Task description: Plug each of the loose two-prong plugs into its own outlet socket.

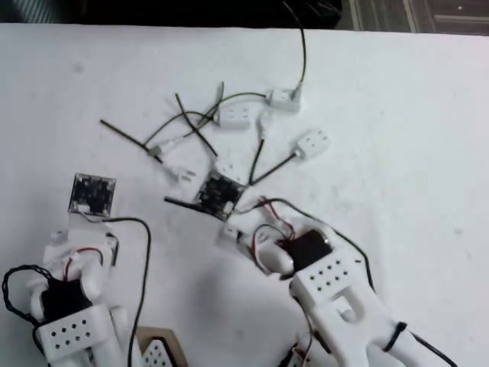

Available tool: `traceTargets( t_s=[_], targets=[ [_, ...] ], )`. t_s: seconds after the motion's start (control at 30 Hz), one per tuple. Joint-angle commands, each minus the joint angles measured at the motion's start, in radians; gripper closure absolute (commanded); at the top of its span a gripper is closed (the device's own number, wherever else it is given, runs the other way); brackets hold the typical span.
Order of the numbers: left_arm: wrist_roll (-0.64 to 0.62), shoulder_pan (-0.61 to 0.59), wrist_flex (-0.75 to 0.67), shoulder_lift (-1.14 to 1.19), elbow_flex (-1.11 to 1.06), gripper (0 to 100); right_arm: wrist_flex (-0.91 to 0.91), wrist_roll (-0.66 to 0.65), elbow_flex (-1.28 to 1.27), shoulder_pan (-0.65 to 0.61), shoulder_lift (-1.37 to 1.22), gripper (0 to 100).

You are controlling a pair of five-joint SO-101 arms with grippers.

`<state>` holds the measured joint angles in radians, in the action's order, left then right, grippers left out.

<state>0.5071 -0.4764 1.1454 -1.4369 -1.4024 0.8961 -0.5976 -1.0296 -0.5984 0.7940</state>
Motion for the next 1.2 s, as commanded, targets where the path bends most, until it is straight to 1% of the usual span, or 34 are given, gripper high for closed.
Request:
traceTargets(
  t_s=[0.0, 0.07, 0.2, 0.3, 0.43, 0.83, 1.17],
  targets=[
    [-0.012, -0.008, -0.003, -0.01, 0.003, 83, -0.073, -0.015, 0.048, -0.005, -0.036, 98.1],
    [-0.011, -0.008, -0.006, -0.01, -0.009, 83, -0.104, -0.003, 0.048, -0.027, -0.071, 98.1],
    [-0.009, -0.008, -0.006, -0.01, -0.017, 83, -0.193, 0.068, 0.048, -0.071, -0.156, 98.1],
    [-0.009, -0.008, -0.006, -0.01, -0.018, 83, -0.269, 0.098, 0.048, -0.077, -0.226, 98.1],
    [-0.009, -0.008, -0.006, -0.01, -0.021, 83, -0.32, 0.115, 0.052, -0.079, -0.3, 98.1],
    [-0.009, -0.008, -0.014, -0.01, -0.023, 83, -0.286, 0.126, 0.057, -0.128, -0.311, 98.1],
    [-0.009, -0.008, -0.015, -0.01, -0.023, 83, -0.285, 0.117, 0.054, -0.104, -0.323, 98.1]
  ],
)
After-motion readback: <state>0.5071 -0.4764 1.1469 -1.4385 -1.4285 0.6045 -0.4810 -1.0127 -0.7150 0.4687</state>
